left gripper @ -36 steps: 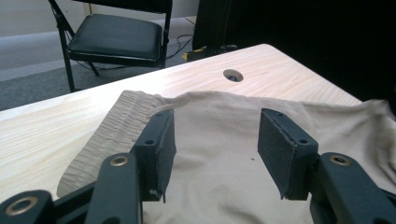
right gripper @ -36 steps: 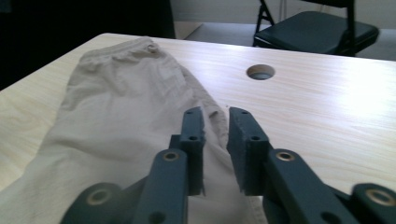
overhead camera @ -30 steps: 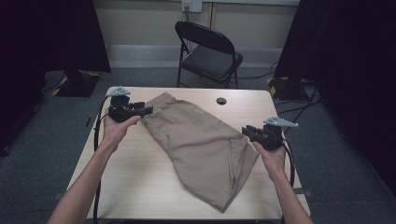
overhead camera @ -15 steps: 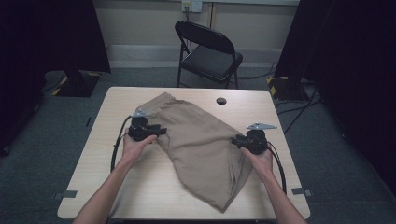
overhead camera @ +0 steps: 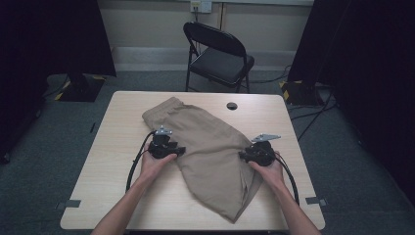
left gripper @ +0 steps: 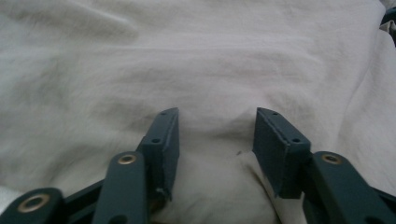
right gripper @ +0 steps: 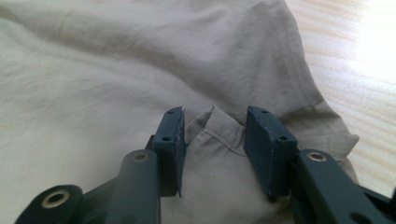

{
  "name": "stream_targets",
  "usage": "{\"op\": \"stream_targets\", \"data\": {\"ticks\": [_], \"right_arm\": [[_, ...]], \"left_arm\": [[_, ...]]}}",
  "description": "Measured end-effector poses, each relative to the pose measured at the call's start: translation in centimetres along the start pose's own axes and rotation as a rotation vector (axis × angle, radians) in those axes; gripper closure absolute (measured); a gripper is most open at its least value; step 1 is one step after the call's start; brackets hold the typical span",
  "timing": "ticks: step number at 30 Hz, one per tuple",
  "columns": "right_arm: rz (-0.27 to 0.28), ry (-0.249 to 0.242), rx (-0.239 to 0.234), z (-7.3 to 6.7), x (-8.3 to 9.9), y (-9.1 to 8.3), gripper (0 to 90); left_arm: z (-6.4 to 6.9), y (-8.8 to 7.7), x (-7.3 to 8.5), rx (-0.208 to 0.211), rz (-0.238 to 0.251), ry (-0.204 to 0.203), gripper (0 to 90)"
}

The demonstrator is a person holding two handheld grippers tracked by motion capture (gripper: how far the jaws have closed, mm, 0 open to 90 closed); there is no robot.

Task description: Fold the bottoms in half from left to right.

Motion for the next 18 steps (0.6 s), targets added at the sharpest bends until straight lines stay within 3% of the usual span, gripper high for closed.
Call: {"op": "stream_targets", "data": {"ticks": [3, 9, 11, 12, 13, 16, 18], "right_arm": [[-0.003, -0.004, 0.004, -0.1, 0.2, -0.1, 58.2], [-0.009, -0.011, -0.019, -1.0, 0.9, -0.7, 57.8], [-0.004, -0.013, -0.035, -1.6, 1.2, -0.9, 57.9], [-0.003, -0.02, -0.041, -1.9, 1.4, -1.1, 57.9], [-0.019, -0.026, -0.068, -2.8, 1.7, -1.4, 57.9], [-0.025, -0.054, -0.093, -3.7, 2.0, -1.6, 58.0], [-0.033, -0.081, -0.127, -5.4, 2.7, -2.1, 58.1]], "left_arm": [[-0.2, 0.2, -0.1, 0.013, 0.022, -0.019, 48.3], [-0.6, 0.4, -0.4, -0.018, 0.032, 0.017, 48.5], [-0.9, 0.4, -0.5, -0.019, 0.027, 0.011, 48.5], [-1.1, 0.4, -0.6, -0.018, 0.024, -0.001, 48.4], [-1.3, 0.5, -0.7, -0.028, 0.013, 0.002, 47.9], [-1.6, 0.6, -0.9, -0.043, 0.0, 0.016, 47.1], [-1.8, 0.8, -1.2, -0.046, -0.007, 0.012, 44.9]]}}
Point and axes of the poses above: each handheld gripper's, and its own axes: y roughly forward along the jaws, x roughly out of its underside, z roughly to its right, the point moved 8 cm from there along y, roughly forward along the jaws, and after that the axes turned 3 degrees about -z, right-handed, at the moved point
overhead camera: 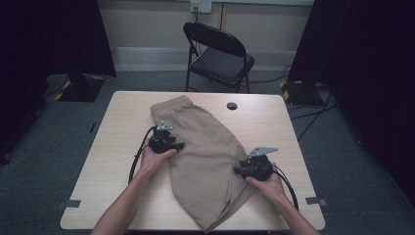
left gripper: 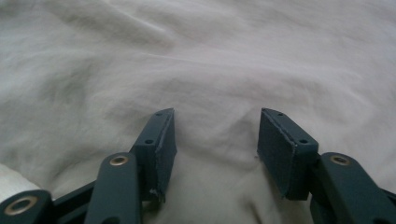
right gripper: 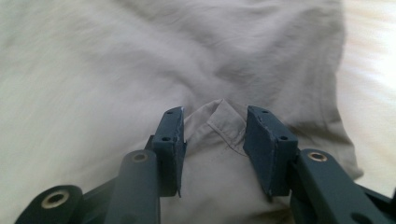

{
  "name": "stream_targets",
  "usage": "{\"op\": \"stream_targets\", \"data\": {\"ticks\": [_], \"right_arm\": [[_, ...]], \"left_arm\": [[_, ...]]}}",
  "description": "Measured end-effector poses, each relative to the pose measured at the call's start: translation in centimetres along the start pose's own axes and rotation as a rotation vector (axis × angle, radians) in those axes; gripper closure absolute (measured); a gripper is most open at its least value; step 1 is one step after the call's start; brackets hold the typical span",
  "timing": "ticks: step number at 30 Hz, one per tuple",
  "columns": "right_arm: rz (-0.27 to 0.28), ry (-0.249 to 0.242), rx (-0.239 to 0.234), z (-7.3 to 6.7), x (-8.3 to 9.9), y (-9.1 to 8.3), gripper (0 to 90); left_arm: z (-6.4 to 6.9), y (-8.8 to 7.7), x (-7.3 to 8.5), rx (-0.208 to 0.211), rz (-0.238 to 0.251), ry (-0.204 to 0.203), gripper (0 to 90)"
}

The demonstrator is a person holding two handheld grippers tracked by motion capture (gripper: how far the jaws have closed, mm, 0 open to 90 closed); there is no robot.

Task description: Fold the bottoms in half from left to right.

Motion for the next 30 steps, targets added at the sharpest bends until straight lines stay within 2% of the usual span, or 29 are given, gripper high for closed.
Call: {"op": "stream_targets", "data": {"ticks": [2, 4, 5, 6, 7, 8, 9, 10, 12, 14, 17, 19, 20, 22, 24, 27, 29, 30], "right_arm": [[-0.009, -0.025, -0.011, -1.1, 0.1, 0.0, 58.2], [-0.014, -0.038, -0.012, -1.7, 0.2, 0.1, 58.2], [-0.018, -0.049, -0.016, -2.2, 0.2, 0.2, 58.1], [-0.022, -0.056, -0.03, -2.7, 0.1, 0.2, 58.1], [-0.027, -0.06, -0.04, -2.9, 0.1, 0.2, 57.2], [-0.028, -0.062, -0.049, -3.1, -0.1, 0.2, 55.6], [0.018, -0.031, -0.036, -2.6, -1.1, -0.4, 51.1], [0.018, -0.031, -0.036, -2.6, -1.1, -0.4, 51.1], [0.067, -0.003, -0.011, -1.5, -2.3, -1.0, 51.4], [0.086, 0.017, 0.005, -0.3, -3.6, -1.1, 52.1], [0.104, 0.017, 0.011, 0.1, -4.4, -0.7, 54.0], [0.099, -0.011, 0.01, 0.1, -5.1, 0.2, 57.4], [0.098, -0.016, 0.016, 0.1, -5.3, 0.6, 58.7], [0.084, -0.008, 0.0, 0.1, -5.8, 2.0, 58.9], [0.078, -0.007, 0.0, 0.1, -5.9, 2.2, 58.9], [0.061, 0.005, 0.013, 0.7, -5.7, 3.3, 58.9], [0.045, -0.001, 0.008, 0.9, -5.3, 3.7, 61.5], [0.041, -0.008, 0.011, 1.0, -5.2, 3.8, 61.5]], "left_arm": [[-0.5, 0.2, -0.4, -0.004, -0.015, -0.001, 43.5], [-0.6, 0.3, -0.5, 0.0, -0.018, -0.006, 43.0], [-0.8, 0.2, -0.6, 0.005, -0.034, 0.008, 42.1], [-1.0, 0.0, -0.7, -0.005, -0.044, 0.019, 42.4], [-1.3, -0.5, -0.9, -0.016, -0.031, 0.016, 44.6], [-1.5, -1.2, -1.1, 0.004, -0.015, -0.005, 45.1], [-1.3, -1.7, -1.1, 0.023, -0.008, -0.023, 43.3], [-1.1, -2.2, -1.2, 0.035, -0.004, -0.012, 43.3], [-0.2, -3.7, -1.0, 0.045, -0.011, 0.038, 45.1], [0.9, -5.0, -0.7, 0.079, -0.004, 0.041, 47.9], [2.8, -6.3, 0.4, 0.125, 0.001, 0.05, 50.0], [4.1, -6.7, 1.6, 0.141, -0.024, 0.073, 50.6], [4.5, -6.7, 2.1, 0.152, -0.037, 0.072, 50.9], [5.5, -6.8, 3.3, 0.184, -0.06, 0.076, 51.3], [5.6, -6.6, 4.1, 0.151, -0.089, 0.101, 51.3], [4.8, -5.9, 4.6, 0.135, -0.112, 0.07, 51.0], [4.2, -5.5, 4.6, 0.131, -0.111, -0.002, 50.1], [4.1, -5.3, 4.5, 0.123, -0.114, -0.008, 50.0]]}}
Point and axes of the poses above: each handheld gripper's, and its own axes: y roughly forward along the jaws, x roughly out of its underside, z roughly to its right, the point moved 8 cm from there along y, roughly forward along the jaws, and after that the axes turned 3 degrees about -z, right-handed, at the moved point
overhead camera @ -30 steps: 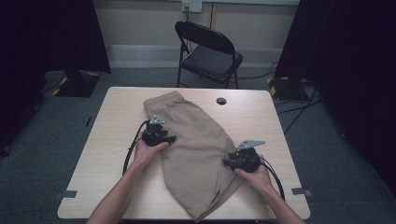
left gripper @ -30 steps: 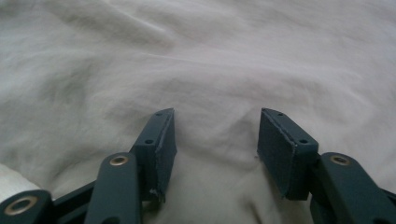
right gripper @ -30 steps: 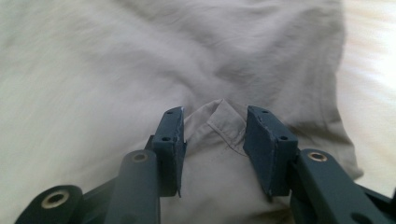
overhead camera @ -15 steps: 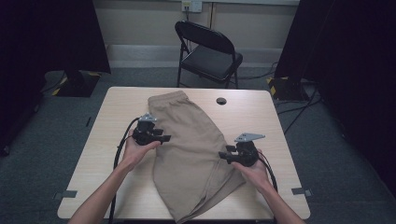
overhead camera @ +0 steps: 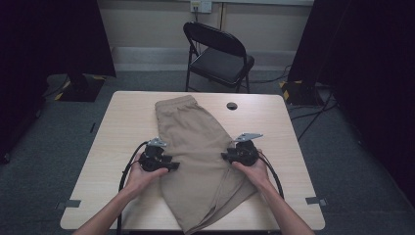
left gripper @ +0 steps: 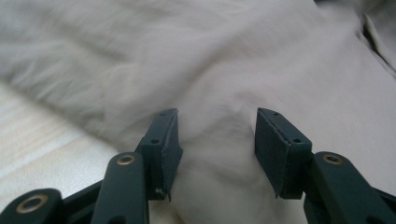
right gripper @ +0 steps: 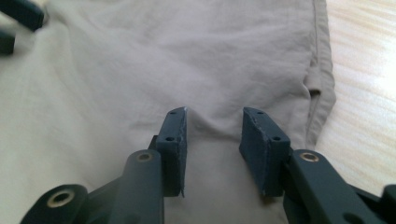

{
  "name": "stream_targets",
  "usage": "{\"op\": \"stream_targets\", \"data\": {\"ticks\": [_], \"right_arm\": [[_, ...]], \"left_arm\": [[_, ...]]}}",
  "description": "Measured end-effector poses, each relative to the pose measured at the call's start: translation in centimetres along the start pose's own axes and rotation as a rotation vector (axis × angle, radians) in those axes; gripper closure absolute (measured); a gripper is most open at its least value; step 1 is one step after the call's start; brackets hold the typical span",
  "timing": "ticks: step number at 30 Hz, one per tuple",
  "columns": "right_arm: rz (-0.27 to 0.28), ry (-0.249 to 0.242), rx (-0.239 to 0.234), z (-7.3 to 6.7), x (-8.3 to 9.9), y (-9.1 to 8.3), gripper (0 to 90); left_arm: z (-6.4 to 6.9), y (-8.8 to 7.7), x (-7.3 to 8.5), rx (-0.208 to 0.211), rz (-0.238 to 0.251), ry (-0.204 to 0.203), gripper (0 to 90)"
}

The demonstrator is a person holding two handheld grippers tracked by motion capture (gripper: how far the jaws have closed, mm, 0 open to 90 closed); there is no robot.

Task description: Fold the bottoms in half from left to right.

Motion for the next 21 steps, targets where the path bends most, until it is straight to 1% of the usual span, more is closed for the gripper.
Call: {"op": "stream_targets", "data": {"ticks": [2, 3, 4, 6, 7, 8, 9, 10, 11, 13, 14, 15, 16, 17, 19, 21], "right_arm": [[-0.003, -0.007, 0.003, 0.1, 0.2, 0.0, 60.4], [-0.009, -0.002, 0.004, 0.1, 0.3, 0.1, 60.0], [-0.018, -0.001, 0.008, 0.2, 0.5, 0.2, 59.6], [-0.024, -0.001, 0.013, 0.3, 0.8, 0.4, 59.0], [-0.02, -0.008, 0.019, 0.2, 0.9, 0.4, 58.5], [-0.023, -0.018, 0.02, 0.1, 0.9, 0.3, 58.1], [-0.026, -0.02, 0.021, 0.0, 1.0, 0.2, 57.8], [-0.029, -0.024, 0.02, 0.0, 1.1, 0.2, 57.6], [-0.035, -0.026, 0.02, -0.1, 1.3, 0.0, 57.5], [-0.041, -0.014, 0.009, -0.3, 1.6, -0.4, 57.0], [-0.048, -0.025, 0.007, -0.6, 2.0, -0.7, 56.9], [-0.048, -0.025, 0.007, -0.6, 2.0, -0.7, 56.9], [-0.052, -0.009, -0.007, -0.9, 2.2, -1.0, 56.6], [-0.052, -0.009, -0.007, -0.9, 2.2, -1.0, 56.6], [-0.059, 0.0, -0.025, -1.2, 2.4, -1.2, 56.6], [-0.048, -0.003, -0.03, -1.4, 2.4, -1.1, 56.7]], "left_arm": [[-0.1, 0.4, -0.1, -0.018, -0.018, 0.047, 48.8], [-0.3, 0.6, -0.2, -0.028, -0.013, 0.055, 49.2], [-0.4, 0.7, -0.4, -0.028, -0.008, 0.044, 49.3], [-0.8, 1.0, -0.7, -0.059, -0.009, 0.047, 49.7], [-1.0, 1.1, -0.7, -0.073, -0.018, 0.048, 49.9], [-1.2, 1.3, -0.8, -0.078, -0.012, 0.054, 50.1], [-1.3, 1.4, -1.0, -0.077, 0.0, 0.056, 50.4], [-1.5, 1.5, -1.1, -0.069, 0.01, 0.048, 50.3], [-1.7, 1.6, -1.3, -0.075, 0.02, 0.049, 50.6], [-2.0, 1.9, -1.7, -0.078, 0.004, 0.066, 50.9], [-2.2, 2.1, -2.0, -0.088, 0.009, 0.068, 50.6], [-2.4, 2.3, -2.3, -0.095, 0.024, 0.063, 50.6], [-2.6, 2.5, -2.6, -0.092, 0.024, 0.071, 50.1], [-2.8, 2.7, -2.9, -0.102, 0.01, 0.09, 50.1], [-3.2, 2.8, -3.3, -0.094, -0.01, 0.092, 49.7], [-4.0, 3.1, -3.9, -0.093, -0.004, 0.093, 50.5]]}}
Point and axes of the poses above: each handheld gripper's, and its own axes: y roughly forward along the jaws, x roughly out of its underside, z roughly to its right, the point moved 8 cm from there along y, roughly forward along the jaws, and after that the axes turned 3 degrees about -z, right-handed, at the moved point
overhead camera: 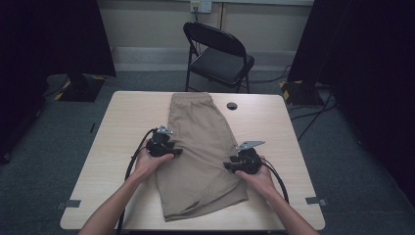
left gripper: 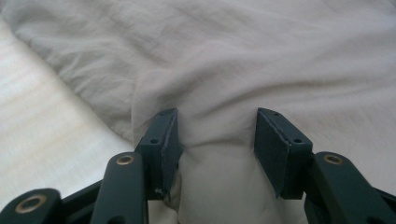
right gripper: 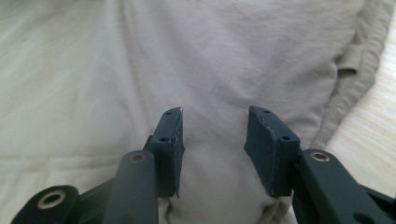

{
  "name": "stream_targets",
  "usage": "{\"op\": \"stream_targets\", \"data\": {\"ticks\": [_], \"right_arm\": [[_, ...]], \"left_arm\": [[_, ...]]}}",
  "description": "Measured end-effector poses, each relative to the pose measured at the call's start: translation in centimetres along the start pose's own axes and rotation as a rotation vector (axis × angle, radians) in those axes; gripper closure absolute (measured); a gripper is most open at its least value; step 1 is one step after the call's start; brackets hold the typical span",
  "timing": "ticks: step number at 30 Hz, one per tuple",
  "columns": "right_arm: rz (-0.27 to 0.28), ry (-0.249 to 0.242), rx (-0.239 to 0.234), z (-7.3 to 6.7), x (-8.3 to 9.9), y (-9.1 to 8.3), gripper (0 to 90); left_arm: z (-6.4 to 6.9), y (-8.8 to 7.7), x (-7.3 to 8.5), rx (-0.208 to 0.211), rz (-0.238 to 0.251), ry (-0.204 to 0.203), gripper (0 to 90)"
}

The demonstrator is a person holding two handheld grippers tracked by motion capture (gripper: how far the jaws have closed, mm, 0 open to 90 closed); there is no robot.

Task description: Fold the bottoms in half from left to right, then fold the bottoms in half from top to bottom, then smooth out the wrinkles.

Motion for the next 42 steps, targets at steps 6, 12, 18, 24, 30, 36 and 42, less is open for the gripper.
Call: {"op": "stream_targets", "data": {"ticks": [6, 12, 18, 24, 30, 36, 42], "right_arm": [[0.003, -0.009, -0.017, -0.5, -0.5, 0.6, 56.5], [0.018, -0.033, -0.025, -1.2, -1.1, -0.2, 57.0], [0.045, -0.068, -0.107, -3.2, -1.1, -1.8, 65.4], [0.012, -0.083, -0.14, -4.0, -0.1, -1.7, 66.5], [-0.022, -0.102, -0.146, -3.9, 0.2, -0.5, 69.5], [-0.022, -0.114, -0.175, -4.6, 0.5, -1.3, 87.2], [0.037, -0.101, -0.22, -5.4, 0.5, -3.9, 88.5]], "left_arm": [[-1.4, 0.4, -0.5, 0.012, 0.069, -0.075, 50.2], [-0.4, -1.4, 0.2, 0.046, 0.085, -0.057, 51.0], [1.2, -3.7, 1.9, 0.07, 0.067, -0.02, 49.7], [2.5, -4.9, 4.1, 0.094, 0.043, 0.01, 51.5], [2.4, -4.1, 4.3, 0.092, 0.046, -0.011, 47.0], [2.3, -4.2, 4.4, 0.11, 0.046, -0.011, 46.0], [2.5, -4.2, 4.5, 0.092, 0.043, -0.003, 45.8]]}}
Point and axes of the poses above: each handheld gripper's, and its own axes: y roughly forward along the jaws, x roughly out of its underside, z roughly to its right, the point moved 8 cm from there along y, roughly forward along the jaws, and after that the axes turned 3 degrees about -z, right-handed, at the moved point
